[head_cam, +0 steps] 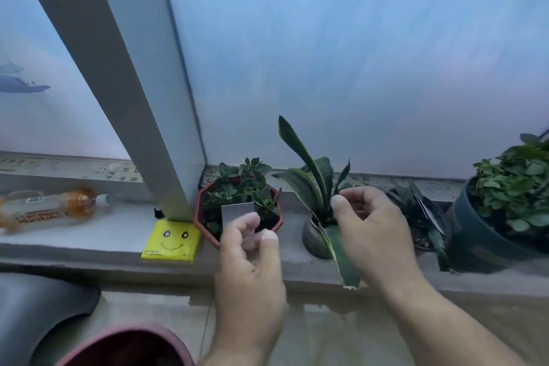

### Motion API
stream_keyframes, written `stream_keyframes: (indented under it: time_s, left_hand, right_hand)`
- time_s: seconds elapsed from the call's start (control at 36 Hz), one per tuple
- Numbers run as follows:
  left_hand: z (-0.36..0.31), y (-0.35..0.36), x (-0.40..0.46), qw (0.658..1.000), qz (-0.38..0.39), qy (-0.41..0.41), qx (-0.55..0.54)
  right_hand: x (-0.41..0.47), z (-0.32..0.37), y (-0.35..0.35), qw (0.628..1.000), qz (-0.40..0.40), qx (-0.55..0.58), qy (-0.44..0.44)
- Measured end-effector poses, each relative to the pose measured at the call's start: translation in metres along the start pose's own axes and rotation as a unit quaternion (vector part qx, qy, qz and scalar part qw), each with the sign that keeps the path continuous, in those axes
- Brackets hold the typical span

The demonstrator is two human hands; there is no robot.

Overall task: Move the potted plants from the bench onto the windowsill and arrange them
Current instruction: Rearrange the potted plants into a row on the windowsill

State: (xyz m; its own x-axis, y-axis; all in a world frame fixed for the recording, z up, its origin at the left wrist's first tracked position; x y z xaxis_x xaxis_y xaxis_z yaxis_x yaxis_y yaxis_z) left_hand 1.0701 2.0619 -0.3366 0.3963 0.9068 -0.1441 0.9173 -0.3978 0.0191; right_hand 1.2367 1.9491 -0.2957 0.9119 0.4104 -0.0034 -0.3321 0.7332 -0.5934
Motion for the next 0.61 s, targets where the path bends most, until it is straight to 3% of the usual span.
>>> stream_keyframes:
  time_s: [0.06,0.14,0.28,0.61]
  left_hand:
    - [0.015,0.028,-0.008,0.997,0.055,-0.058,-0.007]
    - [0.027,0.059,-0.014,0.989,0.105,-0.100,0.002]
    - [0.046,0.074,-0.008,0.982,0.132,-0.132,0.028]
    - [0.074,0.077,0.025,0.966,0.169,-0.191,-0.038]
  right_hand:
    - [0.009,-0.014,-0.019,0.999,-0.040,-0.003,0.015]
    - [0.016,-0.042,-0.026,0.998,-0.021,-0.004,0.064]
    - [0.019,-0.071,-0.020,0.989,0.056,-0.014,0.133]
    - [0.045,-0.075,0.012,0.975,0.095,0.067,0.189]
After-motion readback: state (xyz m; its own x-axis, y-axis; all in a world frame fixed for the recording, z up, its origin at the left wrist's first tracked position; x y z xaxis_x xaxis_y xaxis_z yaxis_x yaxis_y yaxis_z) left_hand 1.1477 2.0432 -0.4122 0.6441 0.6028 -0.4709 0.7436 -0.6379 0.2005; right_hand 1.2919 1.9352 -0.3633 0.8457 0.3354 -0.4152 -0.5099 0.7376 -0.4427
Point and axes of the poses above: each hand's wrist, its own x-axis towards the middle knuckle, its own y-axis out of the palm, z = x × y, the point moved 7 cm from there along x, towards the middle knuckle, and after that the axes turned 6 degrees about -x, right-handed, at the moved point
